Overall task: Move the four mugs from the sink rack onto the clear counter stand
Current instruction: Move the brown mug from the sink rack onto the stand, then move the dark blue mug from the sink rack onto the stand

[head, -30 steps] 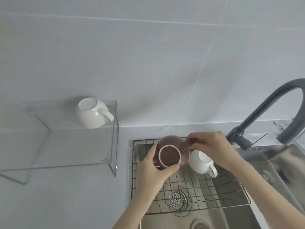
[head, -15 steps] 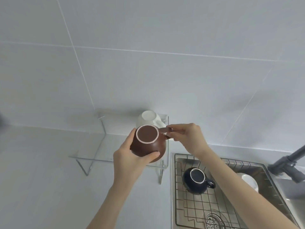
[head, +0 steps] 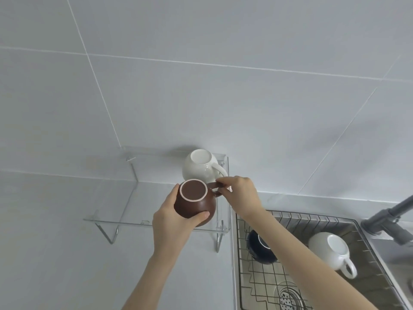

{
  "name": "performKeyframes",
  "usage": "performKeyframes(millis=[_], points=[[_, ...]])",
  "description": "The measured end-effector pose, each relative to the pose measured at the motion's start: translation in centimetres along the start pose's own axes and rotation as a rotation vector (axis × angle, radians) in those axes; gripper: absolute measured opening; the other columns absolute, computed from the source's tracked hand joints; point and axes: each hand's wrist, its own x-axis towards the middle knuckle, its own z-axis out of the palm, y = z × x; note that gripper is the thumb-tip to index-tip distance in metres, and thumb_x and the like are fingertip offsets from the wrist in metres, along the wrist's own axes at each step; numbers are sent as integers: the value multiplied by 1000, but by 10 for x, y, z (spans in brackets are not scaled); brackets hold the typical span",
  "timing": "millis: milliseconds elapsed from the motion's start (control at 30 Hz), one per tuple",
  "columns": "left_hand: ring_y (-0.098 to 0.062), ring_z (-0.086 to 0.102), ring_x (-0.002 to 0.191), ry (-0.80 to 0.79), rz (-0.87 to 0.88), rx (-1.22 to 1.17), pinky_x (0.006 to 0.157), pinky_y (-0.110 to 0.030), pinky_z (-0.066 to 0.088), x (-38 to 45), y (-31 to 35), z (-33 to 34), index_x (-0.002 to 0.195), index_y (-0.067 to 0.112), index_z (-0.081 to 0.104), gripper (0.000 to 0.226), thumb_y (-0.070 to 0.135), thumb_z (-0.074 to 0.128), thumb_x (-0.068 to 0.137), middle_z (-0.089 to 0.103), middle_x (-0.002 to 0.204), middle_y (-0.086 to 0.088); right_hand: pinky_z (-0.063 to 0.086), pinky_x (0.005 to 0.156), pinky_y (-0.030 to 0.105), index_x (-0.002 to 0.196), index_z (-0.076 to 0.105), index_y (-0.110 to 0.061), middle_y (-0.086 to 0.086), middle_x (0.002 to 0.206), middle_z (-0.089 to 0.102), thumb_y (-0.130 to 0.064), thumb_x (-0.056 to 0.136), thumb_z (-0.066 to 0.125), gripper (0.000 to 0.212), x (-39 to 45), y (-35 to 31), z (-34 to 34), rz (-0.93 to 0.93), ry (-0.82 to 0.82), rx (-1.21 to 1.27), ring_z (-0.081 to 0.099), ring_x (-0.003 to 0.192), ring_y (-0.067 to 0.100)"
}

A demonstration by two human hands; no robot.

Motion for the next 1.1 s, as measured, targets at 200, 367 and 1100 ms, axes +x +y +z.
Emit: performKeyframes(millis=[200, 367, 1100], points=[[-20, 30, 137, 6, 68, 134, 106, -30, 31, -14, 10, 4, 137, 25, 31, 95, 32, 82, 57, 29, 151, -4, 45, 75, 9, 111, 64, -13, -5, 100, 66, -4, 81, 59, 33, -11, 14, -35, 18, -63, 170, 60, 88, 11], [-12, 44, 123, 67, 591, 119, 102, -14, 36, -56, 26, 36, 124, 18, 45, 58, 31, 67, 72, 51, 129, -3, 43, 69, -2, 100, 68, -14, -1, 92, 67, -5, 81, 59, 22, -48, 82, -72, 289, 62, 291, 63, 89, 15], [-24, 22, 140, -643, -97, 313, 111, -25, 18, -54, -51, 244, 142, 6, 15, 103, 15, 79, 62, 19, 152, -13, 46, 81, 21, 104, 66, -17, 3, 97, 72, -11, 79, 61, 26, -116, 241, 11, 443, -144, 252, 63, 88, 16]])
